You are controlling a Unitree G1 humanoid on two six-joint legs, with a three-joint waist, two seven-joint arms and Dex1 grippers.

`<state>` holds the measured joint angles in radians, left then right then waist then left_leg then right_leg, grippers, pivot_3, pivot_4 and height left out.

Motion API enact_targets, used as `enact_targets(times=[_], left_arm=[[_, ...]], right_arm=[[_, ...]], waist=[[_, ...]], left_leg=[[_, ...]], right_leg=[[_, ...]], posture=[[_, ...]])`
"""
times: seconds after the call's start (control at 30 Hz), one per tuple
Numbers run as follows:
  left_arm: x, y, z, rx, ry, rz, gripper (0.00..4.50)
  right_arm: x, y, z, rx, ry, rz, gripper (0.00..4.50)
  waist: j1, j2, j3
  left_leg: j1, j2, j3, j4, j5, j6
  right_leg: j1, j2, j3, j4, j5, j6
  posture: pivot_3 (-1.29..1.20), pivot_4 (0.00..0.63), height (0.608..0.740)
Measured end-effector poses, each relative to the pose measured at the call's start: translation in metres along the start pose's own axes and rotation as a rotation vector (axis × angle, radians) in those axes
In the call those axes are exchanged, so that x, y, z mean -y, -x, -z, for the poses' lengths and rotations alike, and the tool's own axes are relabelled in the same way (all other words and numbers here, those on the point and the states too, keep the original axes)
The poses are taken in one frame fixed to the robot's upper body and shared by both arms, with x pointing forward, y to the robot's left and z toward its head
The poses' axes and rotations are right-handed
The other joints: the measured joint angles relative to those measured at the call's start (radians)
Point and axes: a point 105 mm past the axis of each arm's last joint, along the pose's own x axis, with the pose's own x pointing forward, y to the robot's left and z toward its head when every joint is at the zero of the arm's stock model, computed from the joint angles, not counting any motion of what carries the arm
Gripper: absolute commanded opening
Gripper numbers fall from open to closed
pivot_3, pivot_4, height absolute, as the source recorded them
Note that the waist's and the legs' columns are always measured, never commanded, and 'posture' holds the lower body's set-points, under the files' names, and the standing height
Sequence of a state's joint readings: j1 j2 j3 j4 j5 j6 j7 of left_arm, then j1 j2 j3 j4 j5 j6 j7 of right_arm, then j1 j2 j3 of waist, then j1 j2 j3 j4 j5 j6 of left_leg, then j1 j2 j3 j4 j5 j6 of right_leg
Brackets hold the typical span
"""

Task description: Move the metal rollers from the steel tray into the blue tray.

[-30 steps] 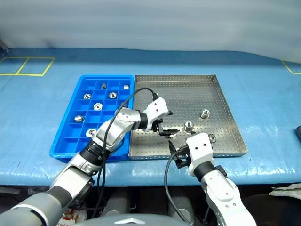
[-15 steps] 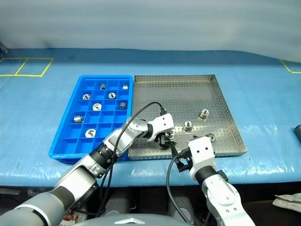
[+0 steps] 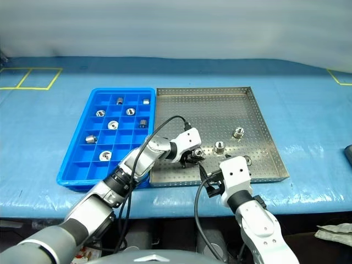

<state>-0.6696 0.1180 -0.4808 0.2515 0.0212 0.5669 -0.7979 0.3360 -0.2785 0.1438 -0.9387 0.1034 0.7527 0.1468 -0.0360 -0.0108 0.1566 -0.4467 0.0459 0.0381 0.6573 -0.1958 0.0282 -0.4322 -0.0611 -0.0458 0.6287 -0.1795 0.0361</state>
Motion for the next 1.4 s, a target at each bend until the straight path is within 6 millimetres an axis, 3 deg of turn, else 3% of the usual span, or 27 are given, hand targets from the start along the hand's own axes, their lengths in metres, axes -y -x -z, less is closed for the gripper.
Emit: enact_targets(times=[0.17, 0.27, 0.43, 0.63, 0.93, 1.13, 1.33, 1.4], left_arm=[[-0.030, 0.033, -0.043, 0.229, 0.071, -0.254, 1.70], [-0.050, 0.062, -0.052, 0.315, 0.090, -0.451, 1.70], [-0.072, 0.119, -0.017, 0.281, 0.226, -0.800, 1.70], [-0.070, 0.170, 0.014, 0.210, 0.306, -1.052, 1.70], [-0.045, 0.198, 0.054, 0.095, 0.394, -1.224, 1.70], [-0.028, 0.202, 0.076, 0.019, 0.488, -1.281, 1.70], [-0.021, 0.202, 0.085, -0.006, 0.548, -1.286, 1.70], [-0.020, 0.202, 0.084, -0.005, 0.561, -1.282, 2.44]], right_arm=[[-0.007, -0.013, -0.016, 0.060, 0.033, -0.067, 4.50], [-0.013, -0.021, -0.024, 0.085, 0.047, -0.115, 4.50], [-0.028, -0.040, -0.035, 0.111, 0.095, -0.249, 4.50], [-0.050, -0.057, -0.036, 0.098, 0.128, -0.420, 4.50], [-0.074, -0.086, -0.034, 0.085, 0.142, -0.559, 4.50], [-0.090, -0.086, -0.033, 0.092, 0.126, -0.640, 4.50], [-0.105, -0.080, -0.030, 0.093, 0.125, -0.744, 4.50], [-0.106, -0.079, -0.029, 0.092, 0.125, -0.749, 4.50]], waist=[[0.002, 0.000, 0.000], [0.014, 0.000, 0.000], [0.033, -0.001, 0.000], [0.094, -0.001, 0.001], [0.169, -0.001, 0.001], [0.221, -0.001, 0.001], [0.270, -0.001, 0.000], [0.280, -0.001, 0.000]], left_leg=[[0.000, -0.001, 0.000, 0.000, 0.000, 0.000], [0.001, -0.003, -0.001, 0.000, 0.000, 0.000], [0.002, -0.002, -0.001, 0.000, 0.001, 0.000], [0.002, -0.003, -0.002, 0.001, 0.001, 0.000], [0.001, -0.002, -0.002, 0.000, 0.001, -0.001], [0.000, -0.002, -0.002, -0.001, -0.001, -0.003], [0.000, -0.001, -0.001, -0.001, -0.003, -0.008], [-0.001, -0.001, 0.001, -0.002, -0.003, -0.008]], right_leg=[[0.001, 0.001, 0.000, 0.000, 0.000, 0.000], [0.001, 0.003, 0.000, 0.000, 0.000, 0.000], [0.002, 0.005, 0.001, 0.000, 0.000, 0.001], [0.003, 0.006, 0.001, 0.000, 0.001, 0.001], [0.002, 0.006, 0.000, -0.001, 0.001, 0.000], [0.001, 0.006, -0.001, -0.001, 0.000, 0.000], [-0.005, 0.005, -0.002, -0.001, 0.000, 0.000], [-0.006, 0.004, -0.002, -0.001, 0.000, 0.000]], posture=[[-0.02, 0.150, 0.740], [0.03, 0.150, 0.740], [0.16, 0.150, 0.740], [0.28, 0.150, 0.740], [0.38, 0.150, 0.740], [0.42, 0.150, 0.740], [0.42, 0.150, 0.740], [0.41, 0.150, 0.740]])
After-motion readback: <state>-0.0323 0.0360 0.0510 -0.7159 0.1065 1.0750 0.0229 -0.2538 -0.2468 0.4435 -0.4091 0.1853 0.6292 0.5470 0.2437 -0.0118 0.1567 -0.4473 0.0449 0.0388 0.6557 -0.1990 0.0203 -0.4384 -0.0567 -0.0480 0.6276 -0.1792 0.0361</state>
